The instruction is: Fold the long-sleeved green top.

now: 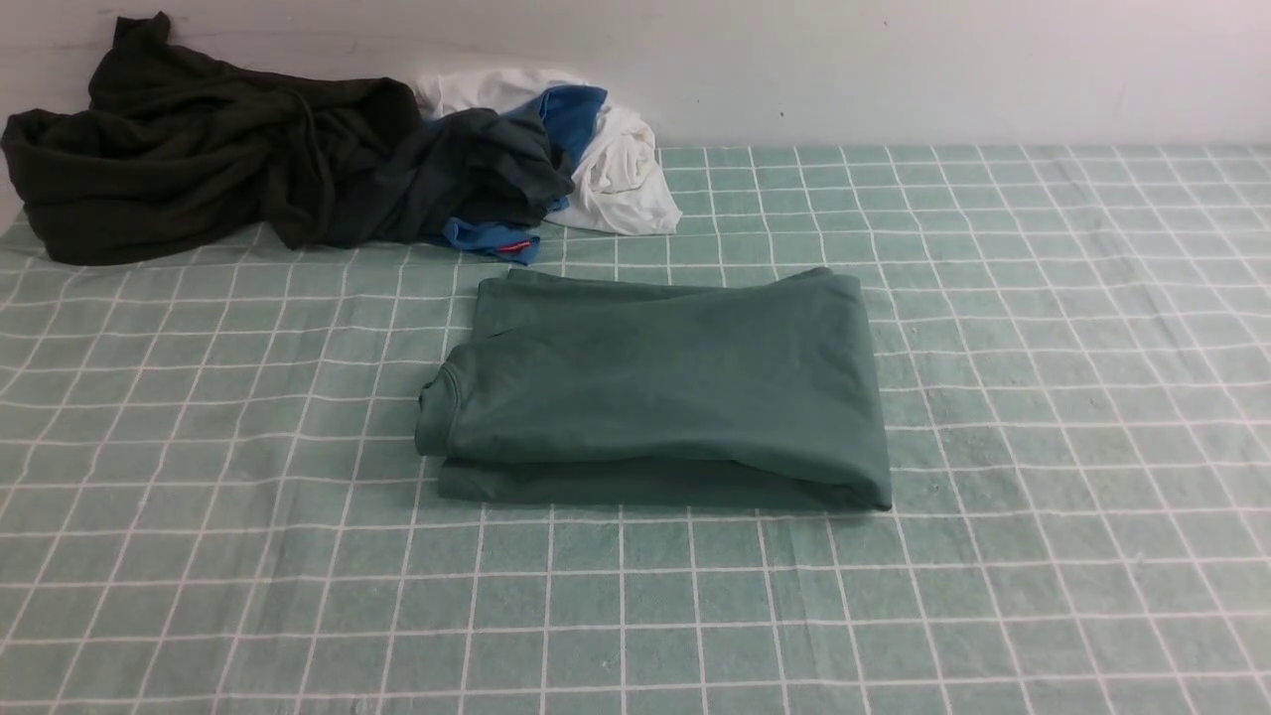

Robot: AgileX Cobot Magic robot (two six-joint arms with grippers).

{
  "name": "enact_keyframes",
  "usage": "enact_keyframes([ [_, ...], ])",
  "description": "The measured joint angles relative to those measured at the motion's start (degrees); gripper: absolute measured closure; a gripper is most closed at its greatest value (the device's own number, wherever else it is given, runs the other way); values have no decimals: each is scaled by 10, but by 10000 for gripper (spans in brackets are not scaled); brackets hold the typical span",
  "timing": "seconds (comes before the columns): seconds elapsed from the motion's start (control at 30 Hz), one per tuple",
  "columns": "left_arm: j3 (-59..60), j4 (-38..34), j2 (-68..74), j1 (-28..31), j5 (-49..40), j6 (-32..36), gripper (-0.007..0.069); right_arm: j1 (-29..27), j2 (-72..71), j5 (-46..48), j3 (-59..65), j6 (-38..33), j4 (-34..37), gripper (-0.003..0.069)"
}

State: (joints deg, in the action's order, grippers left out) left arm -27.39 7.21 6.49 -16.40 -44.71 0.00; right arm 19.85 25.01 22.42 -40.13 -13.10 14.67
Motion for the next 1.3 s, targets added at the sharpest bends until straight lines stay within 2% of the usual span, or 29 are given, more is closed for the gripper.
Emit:
enact_keyframes([
  [1.03,1,3,-28,0,1,0,627,0,-16,-22,4,-1,-2,531],
  [1.1,1,3,-28,0,1,0,627,0,-16,-39,17,-1,-3,543],
  [1.23,2,3,-29,0,1,0,627,-20,-43,-79,90,-1,-7,640],
  [1.3,2,3,-29,0,1,0,627,-32,-59,-90,122,-1,-8,657],
])
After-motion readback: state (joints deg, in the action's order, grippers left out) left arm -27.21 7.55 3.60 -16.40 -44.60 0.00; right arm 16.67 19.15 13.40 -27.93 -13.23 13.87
